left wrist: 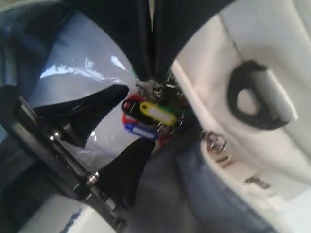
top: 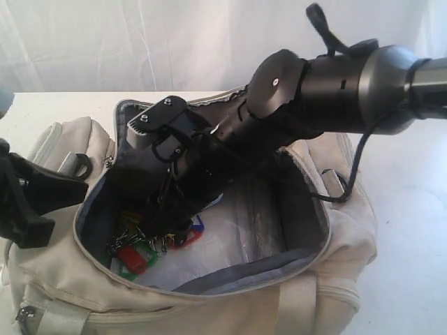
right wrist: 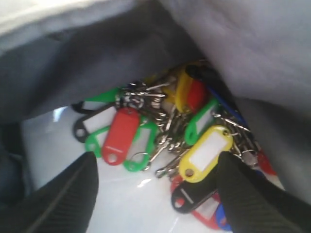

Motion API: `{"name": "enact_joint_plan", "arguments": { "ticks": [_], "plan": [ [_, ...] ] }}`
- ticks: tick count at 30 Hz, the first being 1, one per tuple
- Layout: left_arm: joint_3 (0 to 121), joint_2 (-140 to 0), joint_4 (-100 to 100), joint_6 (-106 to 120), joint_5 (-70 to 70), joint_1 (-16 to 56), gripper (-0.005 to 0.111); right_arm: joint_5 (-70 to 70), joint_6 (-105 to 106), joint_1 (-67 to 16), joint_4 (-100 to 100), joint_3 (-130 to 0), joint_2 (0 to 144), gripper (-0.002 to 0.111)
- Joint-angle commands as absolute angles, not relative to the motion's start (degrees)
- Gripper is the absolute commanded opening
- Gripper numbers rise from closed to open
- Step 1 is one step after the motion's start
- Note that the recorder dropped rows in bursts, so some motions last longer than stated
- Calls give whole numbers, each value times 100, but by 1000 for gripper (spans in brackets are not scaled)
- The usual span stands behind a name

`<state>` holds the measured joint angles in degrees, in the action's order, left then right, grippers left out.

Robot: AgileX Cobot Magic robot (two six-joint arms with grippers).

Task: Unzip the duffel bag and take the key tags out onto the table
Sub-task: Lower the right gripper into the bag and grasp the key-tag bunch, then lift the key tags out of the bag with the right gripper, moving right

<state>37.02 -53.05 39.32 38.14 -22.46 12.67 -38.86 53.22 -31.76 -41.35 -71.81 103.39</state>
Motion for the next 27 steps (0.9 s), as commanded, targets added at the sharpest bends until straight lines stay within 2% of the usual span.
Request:
{"name": "enact_joint_plan", "arguments": {
  "ticks": [1, 12, 15, 17, 19, 20, 22, 27],
  "plan": [
    [3812, -5193, 3099, 2884, -2517, 1274, 0, -3583, 5375, -3198, -4166, -7149, 10688, 65],
    [3812, -5198, 3161, 2845, -2545, 1274, 0, -2807, 5028, -3487, -4061, -7623, 11341, 67],
    [3812, -5198, 3161, 2845, -2545, 1274, 0, -3105, 3730, -3476, -3163, -7825, 11617, 66],
    [3812, -5198, 3161, 2845, -2545, 1274, 0, -3409, 2864, -3476, -2153, -7893, 11652, 56],
    [3812, -5198, 3161, 2845, -2545, 1274, 0, -3608, 2393, -3476, -1541, -7893, 11652, 36],
    [3812, -5198, 3161, 2845, -2545, 1274, 0, -3749, 2292, -3476, -1272, -7893, 11652, 16],
    [3812, -5198, 3160, 2845, -2535, 1274, 0, -3922, 2214, -3464, -1178, -7893, 11605, 0],
    [3812, -5198, 3160, 2845, -2545, 1274, 0, -4155, 2144, -3464, -872, -7893, 10848, 0]
  ]
}}
